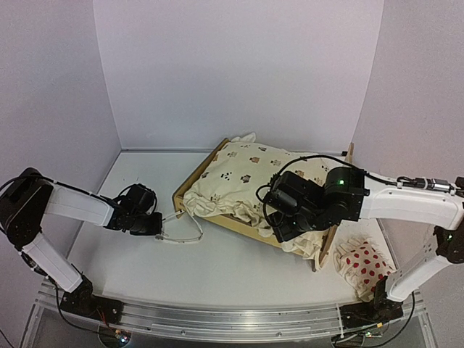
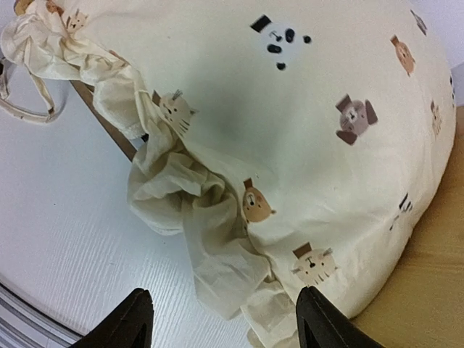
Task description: Set up the pet bed
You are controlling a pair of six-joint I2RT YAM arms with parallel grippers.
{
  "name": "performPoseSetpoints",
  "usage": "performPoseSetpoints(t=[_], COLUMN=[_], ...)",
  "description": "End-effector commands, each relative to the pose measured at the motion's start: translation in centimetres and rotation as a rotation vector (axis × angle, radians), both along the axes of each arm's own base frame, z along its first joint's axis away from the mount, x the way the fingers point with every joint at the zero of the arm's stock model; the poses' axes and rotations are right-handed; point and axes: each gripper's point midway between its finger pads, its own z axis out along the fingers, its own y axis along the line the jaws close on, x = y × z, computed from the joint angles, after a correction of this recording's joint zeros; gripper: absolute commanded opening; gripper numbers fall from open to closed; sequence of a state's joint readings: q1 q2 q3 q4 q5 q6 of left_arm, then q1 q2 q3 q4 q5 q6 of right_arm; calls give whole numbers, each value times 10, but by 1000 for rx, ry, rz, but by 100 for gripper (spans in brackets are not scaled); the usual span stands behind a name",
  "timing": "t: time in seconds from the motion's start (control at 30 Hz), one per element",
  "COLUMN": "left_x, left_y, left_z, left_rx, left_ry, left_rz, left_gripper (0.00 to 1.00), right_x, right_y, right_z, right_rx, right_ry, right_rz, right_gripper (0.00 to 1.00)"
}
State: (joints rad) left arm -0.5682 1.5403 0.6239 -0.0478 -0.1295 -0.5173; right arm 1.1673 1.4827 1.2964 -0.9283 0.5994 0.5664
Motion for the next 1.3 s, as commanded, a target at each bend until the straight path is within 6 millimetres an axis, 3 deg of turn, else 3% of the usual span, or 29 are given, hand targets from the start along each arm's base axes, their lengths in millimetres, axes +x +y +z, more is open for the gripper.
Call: performPoseSetpoints(t=[0.0,0.3,0.5,0.63,0.73,0.97,1.27], left_x=[0,0,1,-1,-4,-15,-43], left_y=[-3,-7,-12,-17,-23,-44,-72], left_z=[9,11,10,10,10,7,-3], left_rx=[-31,-57,-75,-106,-119,-137,-150], left_ry=[-3,1,11,19,24,47,95], left_rz=[-4,-9,-13,-18,-31,-82,-143], left_gripper=[0,0,0,0,0,0,0], right_x=[-17,-35,-32,-24,-13,29,95], right_y=[-31,-79,-117,-144,-163,-180,-183], right_z=[-9,-16,-7,-10,-10,-7,-26], right_rx=[-15,-48,-110,-113,-128,-140,-45], right_ry=[31,44,-6,39,55,95,229], right_rz=[-104,-147,-163,-227,-280,-358,-392], right_gripper=[68,67,67,65,64,62,61])
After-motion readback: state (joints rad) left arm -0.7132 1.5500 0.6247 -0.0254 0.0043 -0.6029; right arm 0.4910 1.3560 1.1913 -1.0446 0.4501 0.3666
